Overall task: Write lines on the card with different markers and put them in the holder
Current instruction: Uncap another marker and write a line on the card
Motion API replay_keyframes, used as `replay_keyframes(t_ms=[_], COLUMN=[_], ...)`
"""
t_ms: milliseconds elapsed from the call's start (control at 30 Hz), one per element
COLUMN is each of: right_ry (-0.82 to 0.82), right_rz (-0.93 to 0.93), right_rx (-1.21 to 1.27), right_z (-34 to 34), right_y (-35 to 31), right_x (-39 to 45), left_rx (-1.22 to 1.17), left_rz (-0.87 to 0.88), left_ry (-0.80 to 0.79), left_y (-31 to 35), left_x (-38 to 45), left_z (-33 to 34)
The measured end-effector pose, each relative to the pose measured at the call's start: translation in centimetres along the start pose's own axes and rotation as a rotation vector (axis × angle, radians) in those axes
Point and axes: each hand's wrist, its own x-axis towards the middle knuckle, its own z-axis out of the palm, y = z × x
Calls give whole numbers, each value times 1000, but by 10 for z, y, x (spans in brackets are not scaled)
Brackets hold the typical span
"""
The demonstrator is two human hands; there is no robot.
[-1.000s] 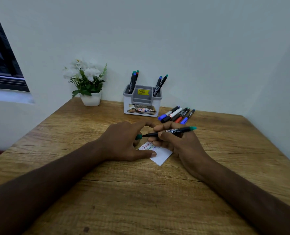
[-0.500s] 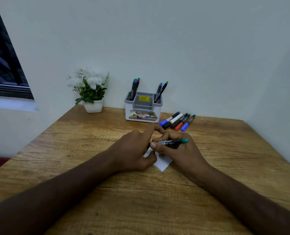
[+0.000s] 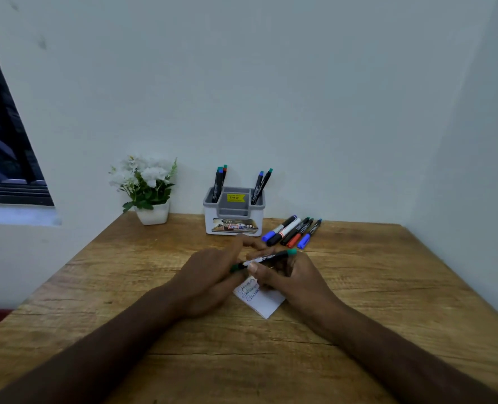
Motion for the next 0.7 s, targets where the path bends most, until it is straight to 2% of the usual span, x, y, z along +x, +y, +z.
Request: replay_keyframes(t_ms=[33, 100, 167, 300, 400, 467, 567, 700], right_ry=[5, 24, 13, -26, -22, -24, -37, -53], right_rz=[4, 25, 40, 43, 51, 56, 54, 50], right_rx=[-13, -8, 3, -16, -30, -31, -30, -42], right_z=[-1, -3, -5, -5, -6, -7, -8, -9], right_y=[0, 1, 0, 1, 3, 4, 5, 6], right_x=[0, 0, 1, 0, 1, 1, 2, 3], left_rx=[-259, -722, -816, -603, -595, -549, -346, -284], left_rz=[-89, -235, -291, -371, -463, -526, -530, -581], left_ry=[49, 245, 438, 733, 866, 896, 906, 891], left_y=[-7, -27, -41, -52, -54, -58, -67, -78], left_x=[2, 13, 29, 71, 105, 120, 129, 131], left_z=[-4, -14, -26, -45, -61, -69, -68, -62])
